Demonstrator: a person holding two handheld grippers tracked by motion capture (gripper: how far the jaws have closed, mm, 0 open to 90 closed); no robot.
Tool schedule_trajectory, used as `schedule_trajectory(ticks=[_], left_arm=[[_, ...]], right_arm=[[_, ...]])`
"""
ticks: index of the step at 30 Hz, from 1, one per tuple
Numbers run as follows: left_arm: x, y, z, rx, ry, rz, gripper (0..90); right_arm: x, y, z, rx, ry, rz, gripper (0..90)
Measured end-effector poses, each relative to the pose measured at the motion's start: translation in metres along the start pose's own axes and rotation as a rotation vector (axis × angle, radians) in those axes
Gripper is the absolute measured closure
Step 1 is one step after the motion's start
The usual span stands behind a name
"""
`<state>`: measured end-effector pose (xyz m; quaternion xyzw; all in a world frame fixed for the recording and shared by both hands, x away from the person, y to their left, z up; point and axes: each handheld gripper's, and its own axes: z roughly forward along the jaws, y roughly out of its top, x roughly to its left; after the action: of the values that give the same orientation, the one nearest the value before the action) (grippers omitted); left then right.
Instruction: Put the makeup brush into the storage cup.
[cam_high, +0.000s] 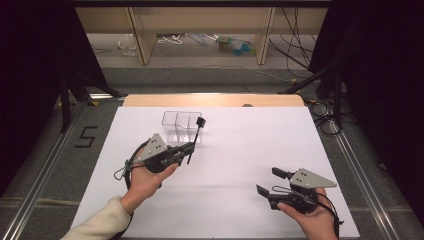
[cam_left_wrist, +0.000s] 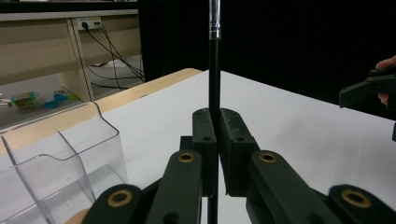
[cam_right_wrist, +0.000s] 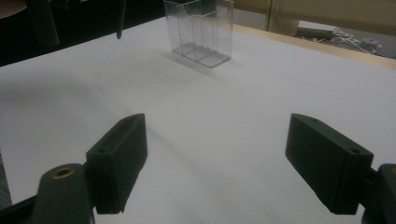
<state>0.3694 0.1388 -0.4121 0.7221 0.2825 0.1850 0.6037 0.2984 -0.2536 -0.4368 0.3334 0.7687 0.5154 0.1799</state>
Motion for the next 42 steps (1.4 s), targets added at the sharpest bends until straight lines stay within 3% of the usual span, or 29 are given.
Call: schedule_trajectory(ticks=[21, 30, 32, 42], left_arm=[[0.011, 0.001, -0.015, -0.032, 0.046, -0.007, 85.3], [0.014, 0.001, -0.018, -0.043, 0.062, -0.013, 85.3], [0.014, 0.001, -0.018, -0.045, 0.066, -0.016, 85.3], [0.016, 0.002, -0.019, -0.052, 0.071, -0.021, 85.3]], right_arm=[[-0.001, -0.001, 0.002, -0.027, -0.005, -0.012, 22.0], [0.000, -0.001, 0.002, -0.006, -0.003, 0.004, 22.0], [-0.001, -0.001, 0.003, -0.026, -0.007, -0.014, 22.0], [-0.001, -0.001, 0.002, -0.025, -0.006, -0.011, 21.9]])
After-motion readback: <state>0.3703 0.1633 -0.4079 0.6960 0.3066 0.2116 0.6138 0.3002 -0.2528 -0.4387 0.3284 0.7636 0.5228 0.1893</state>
